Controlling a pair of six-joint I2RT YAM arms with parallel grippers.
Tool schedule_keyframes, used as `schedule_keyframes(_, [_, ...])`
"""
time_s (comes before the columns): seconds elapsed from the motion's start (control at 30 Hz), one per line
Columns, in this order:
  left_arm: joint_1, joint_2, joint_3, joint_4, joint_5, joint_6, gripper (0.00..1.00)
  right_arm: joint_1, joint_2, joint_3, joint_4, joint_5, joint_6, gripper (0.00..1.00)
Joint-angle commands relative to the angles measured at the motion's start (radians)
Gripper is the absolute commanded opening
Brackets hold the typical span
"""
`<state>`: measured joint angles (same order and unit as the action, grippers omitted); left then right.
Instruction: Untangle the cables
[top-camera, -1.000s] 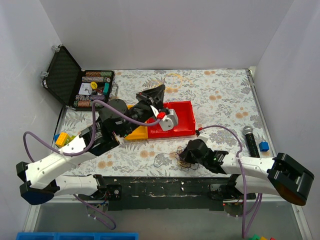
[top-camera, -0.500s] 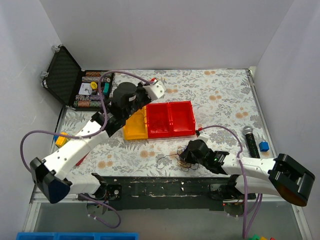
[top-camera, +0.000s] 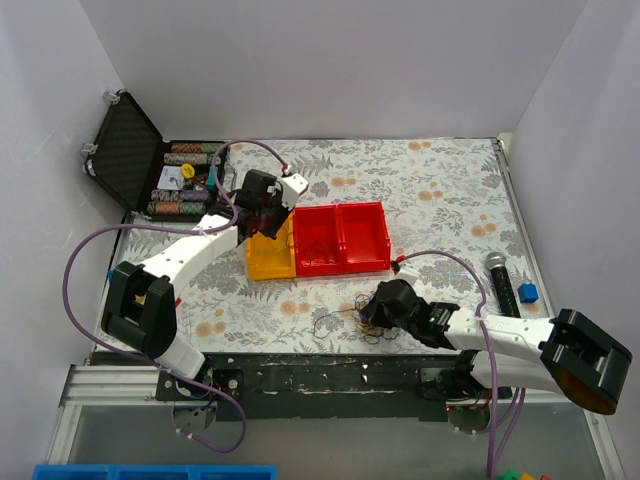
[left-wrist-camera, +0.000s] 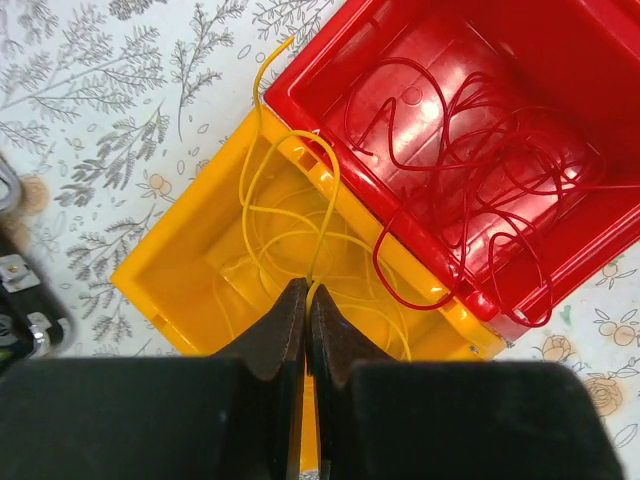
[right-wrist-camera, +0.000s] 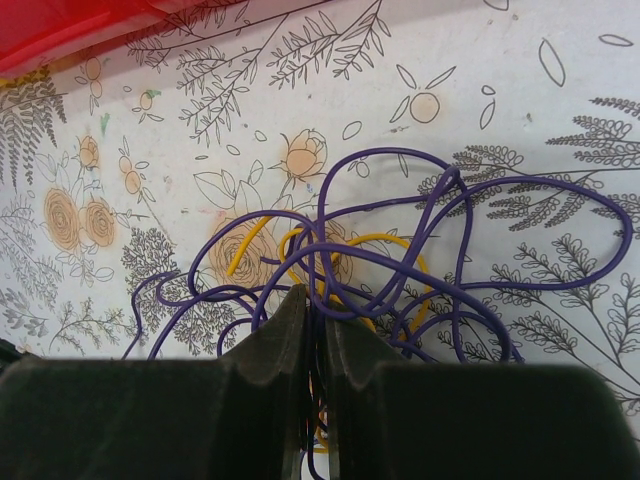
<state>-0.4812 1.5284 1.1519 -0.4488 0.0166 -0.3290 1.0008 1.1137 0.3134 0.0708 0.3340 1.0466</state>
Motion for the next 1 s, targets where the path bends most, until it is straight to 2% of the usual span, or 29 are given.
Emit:
schedule_keyframes(0.0, [0.033,0.004,-0.015,0.024,0.052,-0.071,0.0,0.001,0.003,-0.02,-0.121,0.013,-0.017,0.15])
schedule_keyframes(0.33, [0.052,0.006,-0.113,0.082,0.026,-0.119,0.0,0.001,0.008,-0.016,-0.124,0.011,-0.019,0.15])
schedule_keyframes(0.4, [0.052,0.006,-0.129,0.088,0.029,-0.125,0.02,0.001,0.011,-0.017,-0.12,0.01,-0.019,0.15])
schedule_keyframes(0.5, [0.052,0.013,-0.127,0.09,0.037,-0.13,0.23,0.002,0.02,-0.01,-0.12,0.005,-0.02,0.15])
schedule_keyframes(0.53, [0.052,0.01,-0.123,0.087,0.042,-0.13,0.26,0.001,0.023,-0.008,-0.123,0.007,-0.02,0.15])
schedule_keyframes(0.67, [0.052,-0.008,-0.046,0.067,0.078,-0.108,0.52,0.002,0.018,0.0,-0.131,0.005,-0.023,0.15])
schedule_keyframes(0.73, [0.052,-0.028,0.004,0.049,0.101,-0.087,0.6,0.001,0.011,0.004,-0.137,0.003,-0.025,0.15])
schedule_keyframes(0.83, [0.052,-0.051,0.109,-0.017,0.15,-0.05,0.71,0.001,-0.002,0.013,-0.146,0.007,-0.034,0.15])
schedule_keyframes(0.97, [0.052,-0.092,0.215,-0.132,0.242,0.011,0.74,0.001,-0.023,0.036,-0.146,0.011,-0.06,0.15])
